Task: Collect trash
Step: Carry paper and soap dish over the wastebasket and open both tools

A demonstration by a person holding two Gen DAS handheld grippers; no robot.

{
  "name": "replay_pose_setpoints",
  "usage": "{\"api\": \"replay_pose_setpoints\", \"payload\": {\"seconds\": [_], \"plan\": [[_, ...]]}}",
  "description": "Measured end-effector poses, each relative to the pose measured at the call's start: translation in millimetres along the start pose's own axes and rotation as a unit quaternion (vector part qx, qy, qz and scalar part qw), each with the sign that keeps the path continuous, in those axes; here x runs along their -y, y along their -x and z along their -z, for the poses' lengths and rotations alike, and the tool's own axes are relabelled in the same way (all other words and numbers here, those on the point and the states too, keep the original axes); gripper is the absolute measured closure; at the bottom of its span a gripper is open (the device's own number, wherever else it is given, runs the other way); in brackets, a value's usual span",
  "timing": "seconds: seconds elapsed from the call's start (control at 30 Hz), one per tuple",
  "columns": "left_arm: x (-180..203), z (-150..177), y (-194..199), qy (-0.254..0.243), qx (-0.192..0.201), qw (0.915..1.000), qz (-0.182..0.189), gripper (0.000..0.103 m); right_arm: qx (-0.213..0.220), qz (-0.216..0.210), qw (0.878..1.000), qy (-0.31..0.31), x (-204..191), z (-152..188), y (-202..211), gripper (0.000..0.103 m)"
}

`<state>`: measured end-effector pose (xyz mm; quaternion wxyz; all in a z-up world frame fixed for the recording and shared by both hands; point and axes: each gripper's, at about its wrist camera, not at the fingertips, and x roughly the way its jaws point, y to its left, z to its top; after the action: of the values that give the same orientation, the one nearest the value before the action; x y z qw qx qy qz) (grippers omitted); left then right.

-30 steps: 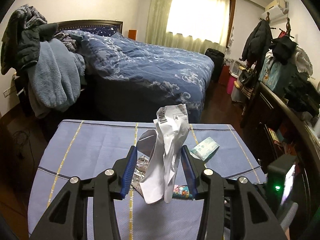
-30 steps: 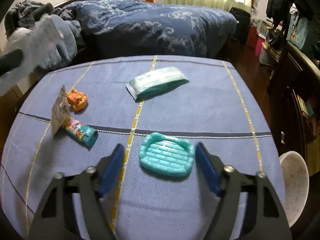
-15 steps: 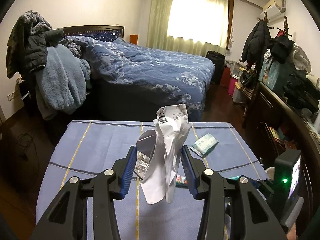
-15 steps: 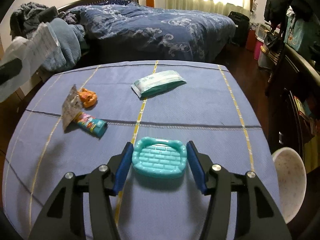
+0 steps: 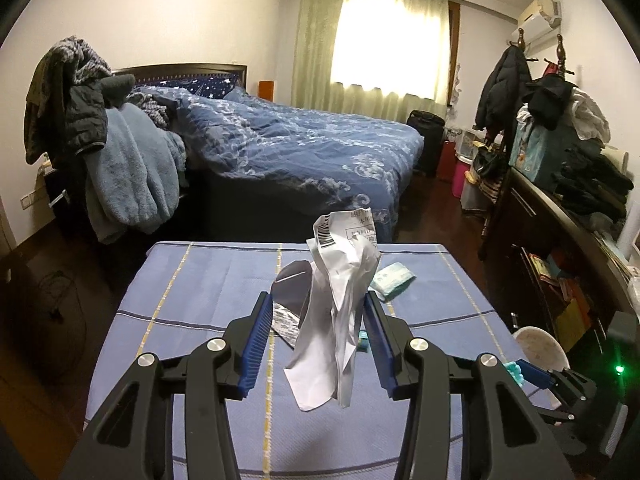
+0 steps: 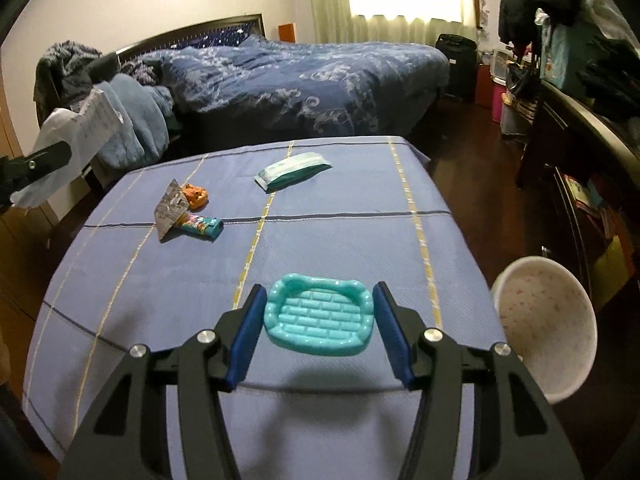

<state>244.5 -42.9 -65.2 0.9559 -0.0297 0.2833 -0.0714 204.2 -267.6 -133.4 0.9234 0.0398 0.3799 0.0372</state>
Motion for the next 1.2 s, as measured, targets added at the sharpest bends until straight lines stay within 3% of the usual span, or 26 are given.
{"api": "replay_pose_setpoints", "payload": {"seconds": [0.33, 0.53, 0.8, 1.2], "plan": [[50.2, 1.2, 21.8, -0.028, 0.012, 0.9980, 0.056, 0.056, 0.025, 0.012, 0.999, -0.019, 30.5, 20.1, 46.6, 0.047], [105.6, 3.4, 13.2, -0.061, 0.001, 0.9924, 0.107, 0.056, 0.039, 0.043, 0.997, -0.049, 71.8, 28.6, 64.2, 0.047], [187.2, 14.6, -16.7, -0.104, -0.030, 0.9785, 0.175, 0.056, 0.055, 0.099, 0.989, -0.097, 140.2, 41.7, 84.0, 0.047], [287.7, 33.9, -65.6, -0.163, -0.075, 0.9559, 0.233, 0.056, 0.048, 0.153, 0.973, -0.164, 232.3, 62.5, 74.5, 0.047]]}}
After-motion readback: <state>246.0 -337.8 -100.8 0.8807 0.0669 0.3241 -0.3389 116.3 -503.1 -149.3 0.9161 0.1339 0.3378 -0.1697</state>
